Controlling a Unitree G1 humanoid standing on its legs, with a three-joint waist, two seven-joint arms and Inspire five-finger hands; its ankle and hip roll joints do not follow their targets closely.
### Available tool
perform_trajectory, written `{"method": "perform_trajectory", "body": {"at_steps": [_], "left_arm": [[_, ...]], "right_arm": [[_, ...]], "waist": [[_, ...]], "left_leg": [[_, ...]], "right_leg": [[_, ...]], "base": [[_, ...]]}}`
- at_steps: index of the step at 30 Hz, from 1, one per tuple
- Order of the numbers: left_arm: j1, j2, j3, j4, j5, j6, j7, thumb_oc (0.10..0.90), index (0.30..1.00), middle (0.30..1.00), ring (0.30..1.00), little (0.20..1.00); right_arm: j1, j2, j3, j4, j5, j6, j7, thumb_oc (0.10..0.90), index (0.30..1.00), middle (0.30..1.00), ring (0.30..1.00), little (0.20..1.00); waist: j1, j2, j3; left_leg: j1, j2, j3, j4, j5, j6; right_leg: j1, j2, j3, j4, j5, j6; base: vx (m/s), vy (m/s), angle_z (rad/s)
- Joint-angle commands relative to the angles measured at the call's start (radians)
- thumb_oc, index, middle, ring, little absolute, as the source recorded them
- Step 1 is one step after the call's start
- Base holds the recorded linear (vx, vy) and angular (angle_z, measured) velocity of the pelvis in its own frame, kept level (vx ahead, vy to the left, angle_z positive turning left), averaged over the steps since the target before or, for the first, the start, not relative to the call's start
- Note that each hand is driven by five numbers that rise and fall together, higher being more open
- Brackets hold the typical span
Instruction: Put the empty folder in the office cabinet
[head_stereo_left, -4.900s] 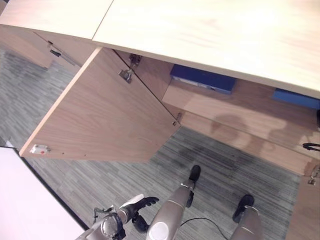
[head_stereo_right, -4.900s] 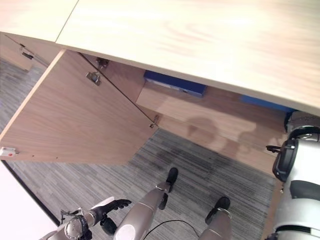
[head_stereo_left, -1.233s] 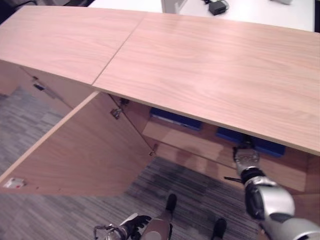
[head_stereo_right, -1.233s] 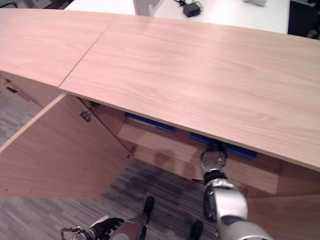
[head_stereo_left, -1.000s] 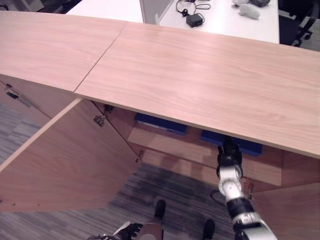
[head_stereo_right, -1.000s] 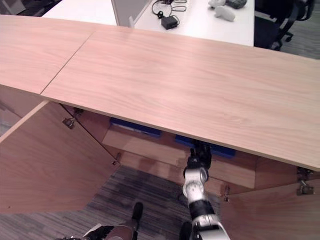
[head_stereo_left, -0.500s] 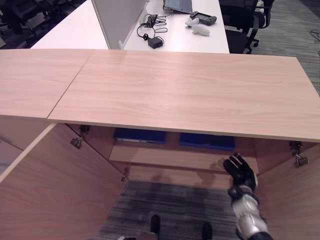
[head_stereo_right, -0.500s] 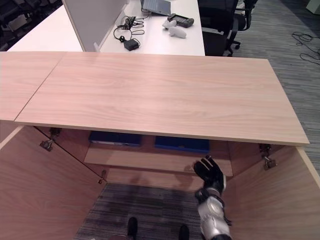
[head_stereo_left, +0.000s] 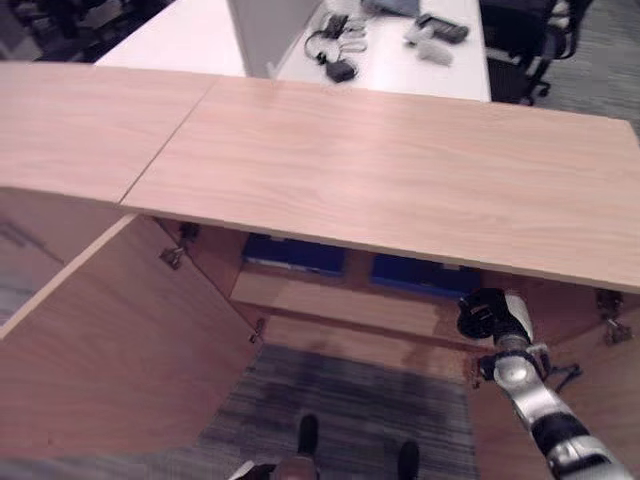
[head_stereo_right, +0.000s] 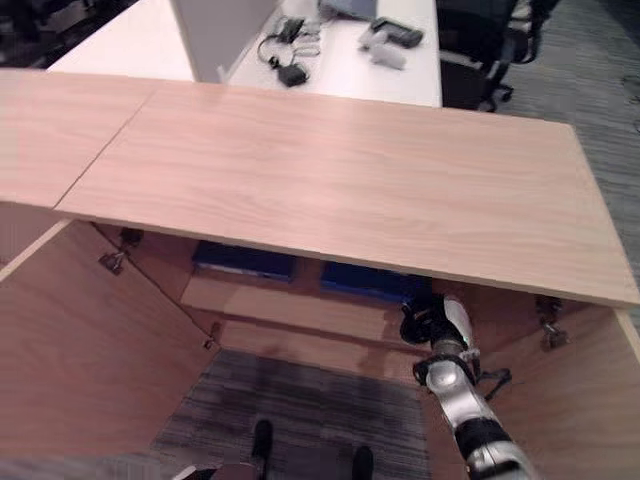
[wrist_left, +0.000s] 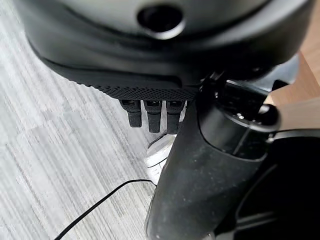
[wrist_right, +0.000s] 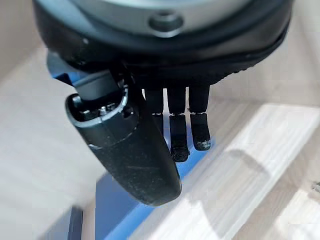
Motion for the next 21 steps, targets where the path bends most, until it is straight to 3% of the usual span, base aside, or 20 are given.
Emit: {"method": "perform_trajectory", "body": {"at_steps": [1, 7, 9, 21], "left_arm": [[-0.126, -0.036, -0.038, -0.019, -0.001, -0.064, 0.026, 0.800, 0.900, 0.900, 0.900, 0.900], [-0.125, -0.027, -0.085, -0.037, -0.015, -0.068, 0.028, 0.800, 0.900, 0.900, 0.900, 0.900], [-0.124, -0.016, -0.116, -0.052, -0.018, -0.071, 0.030, 0.800, 0.900, 0.900, 0.900, 0.900], [-0.108, 0.011, -0.180, -0.116, -0.054, -0.084, 0.042, 0.800, 0.900, 0.900, 0.900, 0.900]], "right_arm": [[-0.202, -0.118, -0.029, 0.008, 0.013, -0.045, -0.060, 0.400, 0.300, 0.300, 0.300, 0.300], [-0.323, -0.149, -0.003, 0.152, 0.077, -0.046, -0.067, 0.400, 0.300, 0.300, 0.300, 0.300], [-0.390, -0.169, 0.010, 0.236, 0.115, -0.044, -0.069, 0.400, 0.300, 0.300, 0.300, 0.300], [-0.472, -0.222, 0.030, 0.406, 0.172, -0.033, -0.079, 0.400, 0.300, 0.300, 0.300, 0.300]], "waist": [[0.036, 0.031, 0.103], [0.068, 0.060, 0.138], [0.089, 0.082, 0.163], [0.125, 0.149, 0.232]], "left_leg": [[0.030, 0.023, -0.044, 0.007, -0.113, -0.037], [-0.017, 0.020, -0.079, 0.015, -0.091, -0.040], [-0.053, 0.018, -0.098, 0.026, -0.081, -0.043], [-0.142, 0.007, -0.134, 0.057, -0.062, -0.049]], "right_leg": [[-0.025, -0.041, -0.022, 0.211, -0.175, 0.035], [-0.057, -0.048, -0.046, 0.240, -0.183, 0.032], [-0.078, -0.054, -0.063, 0.260, -0.190, 0.031], [-0.148, -0.069, -0.092, 0.312, -0.208, 0.029]], "base": [[-0.11, -0.021, 0.25], [-0.06, -0.024, 0.27], [-0.06, -0.025, 0.23], [-0.04, -0.023, 0.13]]}}
